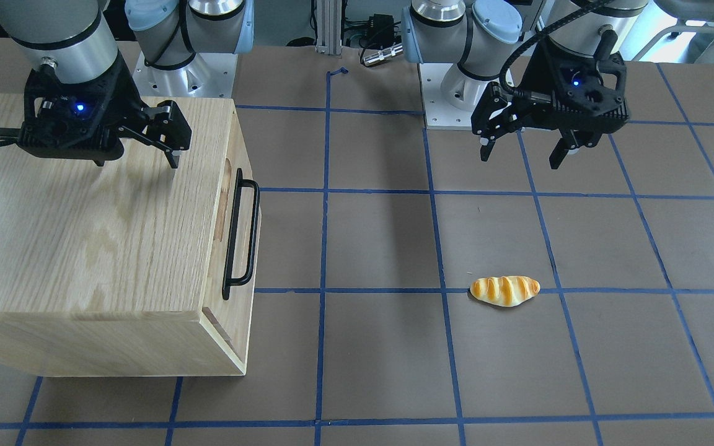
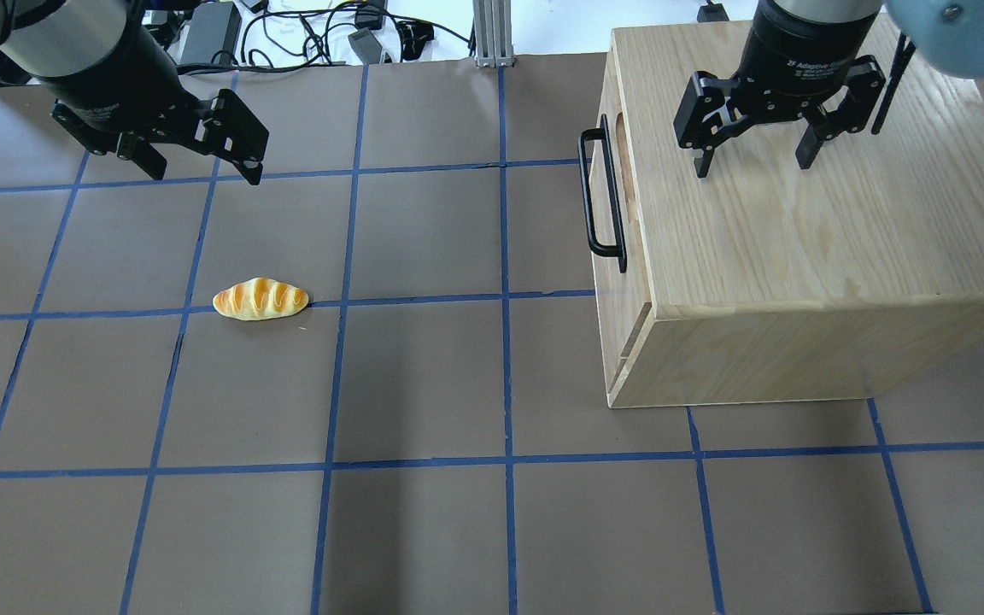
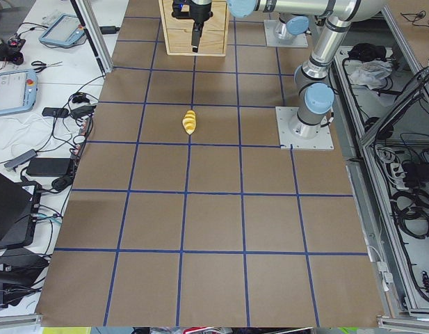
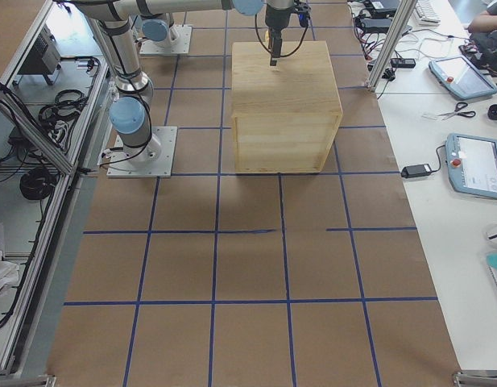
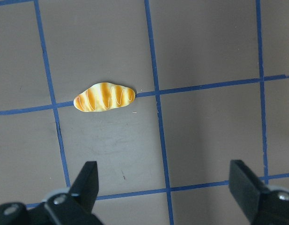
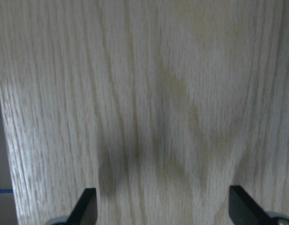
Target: Open upper drawer
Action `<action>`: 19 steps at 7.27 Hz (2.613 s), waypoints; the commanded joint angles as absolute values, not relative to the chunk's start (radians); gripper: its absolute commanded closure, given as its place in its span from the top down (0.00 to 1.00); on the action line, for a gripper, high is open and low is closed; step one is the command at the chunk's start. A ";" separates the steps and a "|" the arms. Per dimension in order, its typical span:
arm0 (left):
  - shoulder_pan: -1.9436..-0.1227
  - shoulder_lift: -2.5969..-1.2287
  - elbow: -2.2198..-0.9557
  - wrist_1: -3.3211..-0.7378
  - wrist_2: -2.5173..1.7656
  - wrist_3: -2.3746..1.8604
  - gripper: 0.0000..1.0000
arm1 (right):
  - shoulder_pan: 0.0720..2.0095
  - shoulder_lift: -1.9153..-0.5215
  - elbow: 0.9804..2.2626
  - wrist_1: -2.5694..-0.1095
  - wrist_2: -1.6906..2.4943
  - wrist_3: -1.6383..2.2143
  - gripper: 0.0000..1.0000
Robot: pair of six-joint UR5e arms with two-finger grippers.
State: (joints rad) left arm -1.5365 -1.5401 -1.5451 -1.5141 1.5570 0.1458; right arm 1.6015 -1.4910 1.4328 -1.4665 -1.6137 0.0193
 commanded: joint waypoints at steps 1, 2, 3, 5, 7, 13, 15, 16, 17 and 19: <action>-1.537 -1.542 -1.548 -1.517 1.559 0.146 1.00 | 1.601 -1.491 1.434 -1.466 -1.614 0.018 1.00; -1.536 -1.540 -1.548 -1.516 1.559 0.146 1.00 | 1.601 -1.491 1.433 -1.466 -1.614 0.020 1.00; -1.537 -1.545 -1.548 -1.514 1.557 0.146 1.00 | 1.601 -1.491 1.433 -1.466 -1.614 0.020 1.00; -1.537 -1.542 -1.548 -1.516 1.559 0.146 1.00 | 1.601 -1.491 1.434 -1.466 -1.614 0.018 1.00; -1.537 -1.554 -1.548 -1.513 1.555 0.146 1.00 | 1.601 -1.491 1.433 -1.466 -1.614 0.018 1.00; -1.609 -1.719 -1.551 -1.321 1.369 -0.137 1.00 | 1.600 -1.491 1.433 -1.466 -1.614 0.018 1.00; -1.712 -1.776 -1.552 -1.151 1.260 -0.343 1.00 | 1.600 -1.491 1.433 -1.466 -1.614 0.020 1.00; -1.736 -1.798 -1.554 -1.141 1.194 -0.392 1.00 | 1.601 -1.491 1.433 -1.466 -1.614 0.020 1.00; -1.759 -1.822 -1.555 -1.099 1.136 -0.412 1.00 | 1.601 -1.491 1.433 -1.466 -1.614 0.020 1.00; -1.824 -1.853 -1.557 -1.045 1.134 -0.454 1.00 | 1.601 -1.491 1.433 -1.466 -1.614 0.018 1.00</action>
